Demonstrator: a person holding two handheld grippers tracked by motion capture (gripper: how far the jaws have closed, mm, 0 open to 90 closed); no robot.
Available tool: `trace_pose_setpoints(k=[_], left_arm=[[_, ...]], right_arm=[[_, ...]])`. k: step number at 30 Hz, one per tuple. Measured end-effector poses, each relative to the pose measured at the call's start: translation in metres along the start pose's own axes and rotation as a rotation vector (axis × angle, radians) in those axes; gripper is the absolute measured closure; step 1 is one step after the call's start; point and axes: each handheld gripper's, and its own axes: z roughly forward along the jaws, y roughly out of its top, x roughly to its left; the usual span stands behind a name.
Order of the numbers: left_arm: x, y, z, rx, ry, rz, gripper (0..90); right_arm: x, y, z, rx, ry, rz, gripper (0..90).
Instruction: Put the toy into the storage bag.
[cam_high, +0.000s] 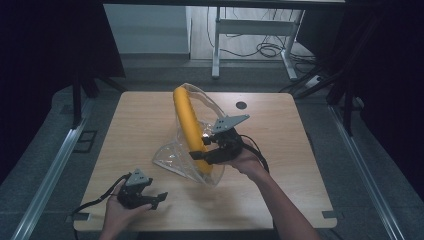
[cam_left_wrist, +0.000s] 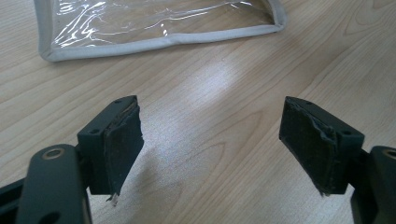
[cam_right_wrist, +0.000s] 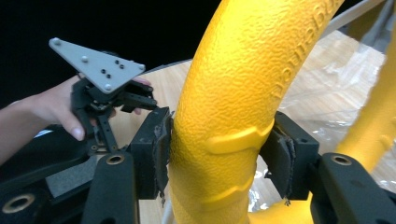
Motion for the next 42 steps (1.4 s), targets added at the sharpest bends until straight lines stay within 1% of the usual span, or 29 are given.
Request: trace_pose_setpoints(k=[5,7,9,18,23,25,31,34,38,42], left_arm=[[-0.001,0.0,0.002,0.005,-0.001,-0.002,21.1],[-0.001,0.0,0.001,0.004,0.0,-0.002,21.1],[0.0,0.0,0.001,0.002,-0.001,0.003,21.1],[0.0,0.0,0.001,0.002,-0.001,0.003,21.1],[0.0,0.0,0.0,0.002,0.001,0.002,21.1],[0.0,0.0,0.0,0.002,0.002,0.004,21.1],[0.0,0.0,0.001,0.003,0.003,0.006,21.1],[0.0,0.0,0.001,0.003,0.003,0.005,21.1],[-0.001,-0.001,0.001,0.005,0.003,-0.001,21.1],[-0.001,-0.001,0.002,0.007,0.002,0.0,21.1]], right_arm=[[-0.001,-0.001,0.0,-0.005,0.003,0.0,45.2],[0.0,-0.002,0.0,0.001,0.0,-0.002,42.4],[0.0,-0.002,0.001,0.002,-0.016,-0.006,40.0],[0.003,-0.005,-0.012,-0.065,-0.048,-0.003,32.7],[0.004,-0.009,-0.024,-0.103,-0.062,0.001,31.8],[0.003,-0.011,-0.028,-0.108,-0.067,0.002,31.9],[0.0,-0.022,-0.039,-0.104,-0.089,0.004,34.8],[-0.003,-0.027,-0.044,-0.097,-0.113,0.01,34.9],[-0.006,-0.035,-0.051,-0.092,-0.148,0.03,34.9],[-0.008,-0.042,-0.055,-0.084,-0.155,0.044,34.9]])
